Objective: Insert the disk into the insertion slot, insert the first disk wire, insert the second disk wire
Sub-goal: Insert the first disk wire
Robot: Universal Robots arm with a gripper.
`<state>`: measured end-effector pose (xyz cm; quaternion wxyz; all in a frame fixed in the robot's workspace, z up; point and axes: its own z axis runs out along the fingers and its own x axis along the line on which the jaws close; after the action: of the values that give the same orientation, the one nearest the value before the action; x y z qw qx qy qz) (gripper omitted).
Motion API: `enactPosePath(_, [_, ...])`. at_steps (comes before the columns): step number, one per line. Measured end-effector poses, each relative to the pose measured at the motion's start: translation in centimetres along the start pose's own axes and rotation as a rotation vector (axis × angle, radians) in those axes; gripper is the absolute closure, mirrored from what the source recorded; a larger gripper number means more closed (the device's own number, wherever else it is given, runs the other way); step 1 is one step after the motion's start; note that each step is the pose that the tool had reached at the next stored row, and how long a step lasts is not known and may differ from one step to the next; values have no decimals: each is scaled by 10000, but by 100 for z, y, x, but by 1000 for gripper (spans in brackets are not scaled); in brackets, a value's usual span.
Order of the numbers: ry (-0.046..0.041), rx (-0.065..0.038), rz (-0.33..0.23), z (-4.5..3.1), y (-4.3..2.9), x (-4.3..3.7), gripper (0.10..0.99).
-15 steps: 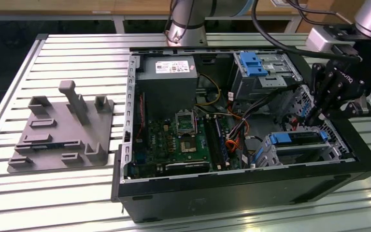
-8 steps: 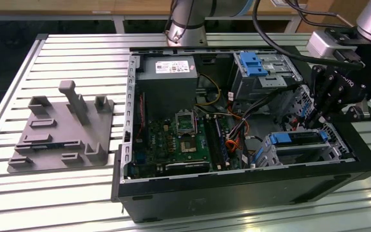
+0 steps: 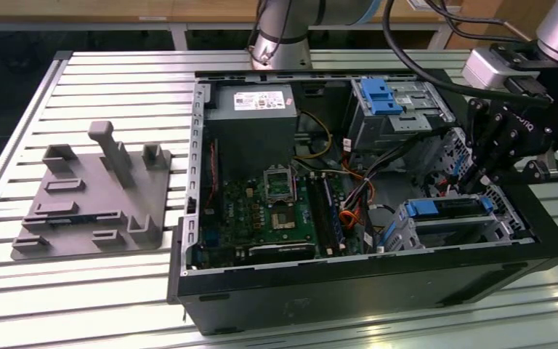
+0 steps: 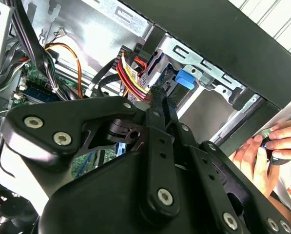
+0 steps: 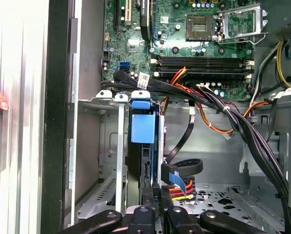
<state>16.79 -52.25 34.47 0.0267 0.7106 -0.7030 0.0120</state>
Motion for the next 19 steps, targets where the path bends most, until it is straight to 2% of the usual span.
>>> enactPosePath(19, [-1,0,0,26,-7,44,922])
